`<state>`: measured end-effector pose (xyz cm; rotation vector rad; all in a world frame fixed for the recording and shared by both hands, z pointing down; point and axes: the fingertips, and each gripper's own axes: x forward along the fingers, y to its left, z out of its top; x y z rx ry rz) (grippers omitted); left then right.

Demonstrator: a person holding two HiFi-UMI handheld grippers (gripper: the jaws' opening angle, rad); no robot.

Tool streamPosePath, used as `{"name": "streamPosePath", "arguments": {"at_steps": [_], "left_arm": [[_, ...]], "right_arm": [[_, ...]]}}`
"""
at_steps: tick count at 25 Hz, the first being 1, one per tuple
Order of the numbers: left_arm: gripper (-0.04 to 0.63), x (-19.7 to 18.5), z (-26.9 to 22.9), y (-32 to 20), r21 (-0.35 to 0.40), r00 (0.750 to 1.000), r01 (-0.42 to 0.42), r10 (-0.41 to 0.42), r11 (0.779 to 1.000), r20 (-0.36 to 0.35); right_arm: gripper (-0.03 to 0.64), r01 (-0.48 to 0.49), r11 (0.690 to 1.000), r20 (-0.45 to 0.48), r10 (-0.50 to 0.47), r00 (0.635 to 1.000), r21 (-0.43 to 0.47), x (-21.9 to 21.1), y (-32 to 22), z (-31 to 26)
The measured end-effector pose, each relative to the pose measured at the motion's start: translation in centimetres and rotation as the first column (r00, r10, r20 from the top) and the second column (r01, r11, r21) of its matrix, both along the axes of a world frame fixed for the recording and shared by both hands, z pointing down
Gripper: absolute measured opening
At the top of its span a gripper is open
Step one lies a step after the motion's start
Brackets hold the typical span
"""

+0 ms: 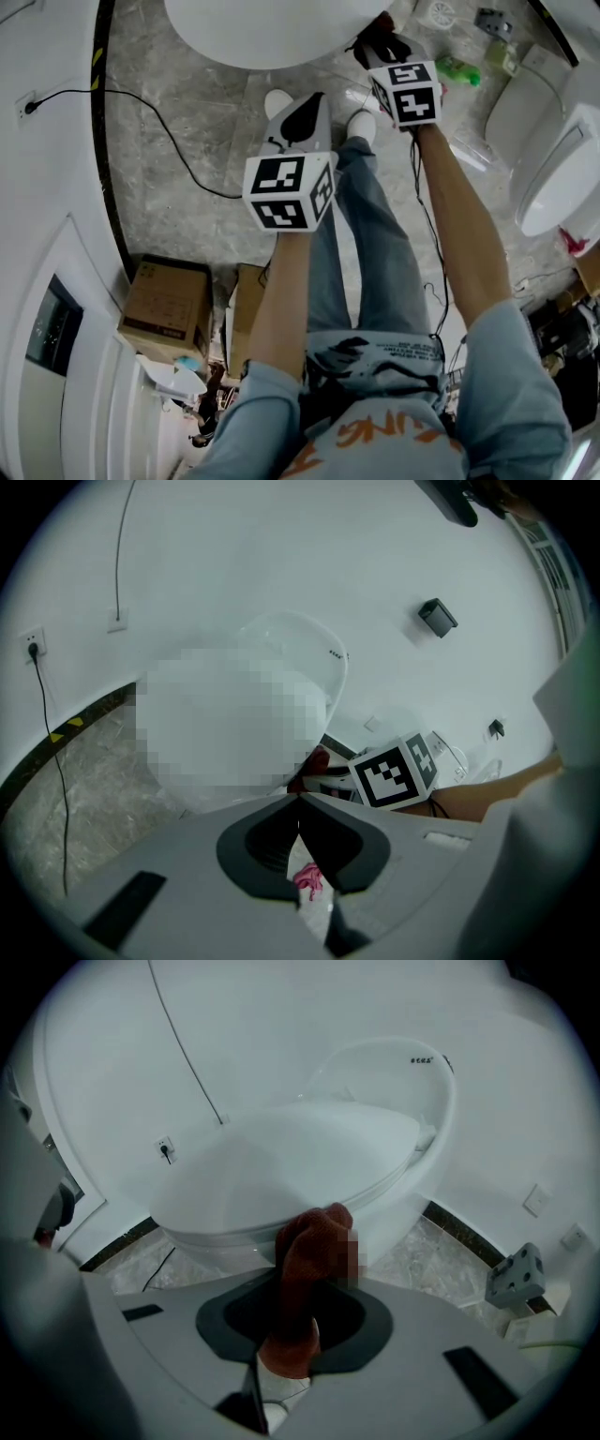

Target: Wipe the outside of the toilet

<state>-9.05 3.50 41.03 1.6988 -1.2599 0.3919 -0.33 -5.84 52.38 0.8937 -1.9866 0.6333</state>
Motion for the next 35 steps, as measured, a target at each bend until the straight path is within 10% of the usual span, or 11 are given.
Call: {"name": "streamPosePath", "arguments": {"at_steps": [21,35], "left_arm": [[0.002,-5.3,1.1,1.6,-0.027,0.999,0.043,-0.043,0.999,-0.005],[0.002,-8.2,0.7,-1.2,-0.015,0.993,-0.114,0.114,0.993,0.026]], "right_arm": [[0.087,0.056,0.992,0.054,-0.050,0.997,-0.114,-8.2,8.5,0.6],[0.087,-0.032,0.994,0.144,0.046,0.989,-0.102,-8.9,10.4,-0.9]]}}
